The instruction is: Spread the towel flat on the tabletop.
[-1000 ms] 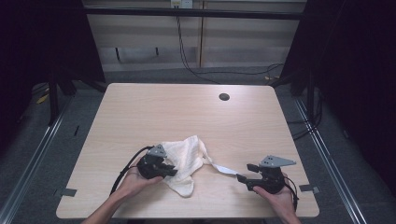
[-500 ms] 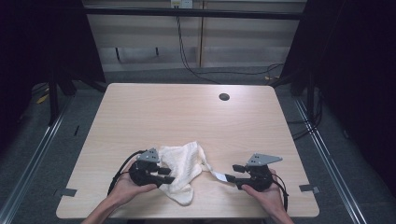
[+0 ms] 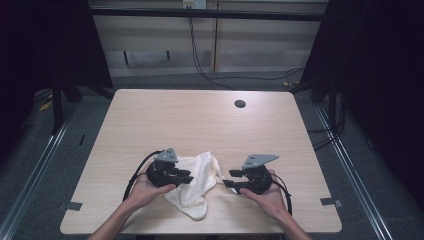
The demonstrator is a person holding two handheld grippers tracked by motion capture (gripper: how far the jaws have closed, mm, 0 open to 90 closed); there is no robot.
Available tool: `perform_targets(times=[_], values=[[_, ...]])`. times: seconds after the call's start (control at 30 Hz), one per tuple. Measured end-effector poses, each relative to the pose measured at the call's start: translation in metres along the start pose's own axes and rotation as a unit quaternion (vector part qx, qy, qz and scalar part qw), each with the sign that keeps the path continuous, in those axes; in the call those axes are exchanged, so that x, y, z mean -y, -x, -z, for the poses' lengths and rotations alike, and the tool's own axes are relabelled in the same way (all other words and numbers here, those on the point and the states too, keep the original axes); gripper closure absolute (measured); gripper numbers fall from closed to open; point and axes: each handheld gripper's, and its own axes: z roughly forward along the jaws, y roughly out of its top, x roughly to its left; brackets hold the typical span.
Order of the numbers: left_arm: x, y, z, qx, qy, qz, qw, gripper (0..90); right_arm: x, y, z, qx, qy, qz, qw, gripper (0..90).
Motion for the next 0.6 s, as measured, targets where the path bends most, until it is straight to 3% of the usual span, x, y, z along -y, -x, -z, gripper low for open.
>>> perform_targets(times=[0.07, 0.13, 0.23, 0.27, 0.4, 0.47, 0.6], values=[[0.003, -0.007, -0.004, 0.013, -0.006, 0.036, 0.9992, 69.9, 0.002, 0.003, -0.008, -0.005, -0.003, -0.009, 0.9999, 50.7], [0.004, -0.007, -0.006, -0.002, -0.009, 0.028, 0.9996, 70.3, 0.007, 0.005, -0.017, -0.003, -0.013, -0.003, 0.9999, 50.1], [0.005, -0.005, -0.01, -0.006, -0.014, 0.023, 0.9996, 68.5, 0.01, 0.006, -0.024, -0.003, -0.017, -0.004, 0.9998, 56.0], [0.005, -0.005, -0.01, -0.009, -0.019, 0.021, 0.9995, 68.1, 0.01, 0.003, -0.024, 0.015, -0.013, 0.005, 0.9998, 63.5], [0.005, -0.004, -0.011, -0.013, -0.021, 0.021, 0.9995, 67.4, 0.009, 0.002, -0.022, 0.021, 0.006, -0.008, 0.9997, 81.8], [0.002, -0.002, -0.009, -0.014, -0.01, 0.022, 0.9996, 67.4, 0.011, 0.001, -0.022, 0.028, 0.004, -0.01, 0.9996, 85.0], [-0.008, 0.006, 0.003, -0.008, 0.017, 0.006, 0.9998, 67.1, 0.01, 0.001, -0.022, 0.022, 0.005, -0.009, 0.9997, 86.2]])
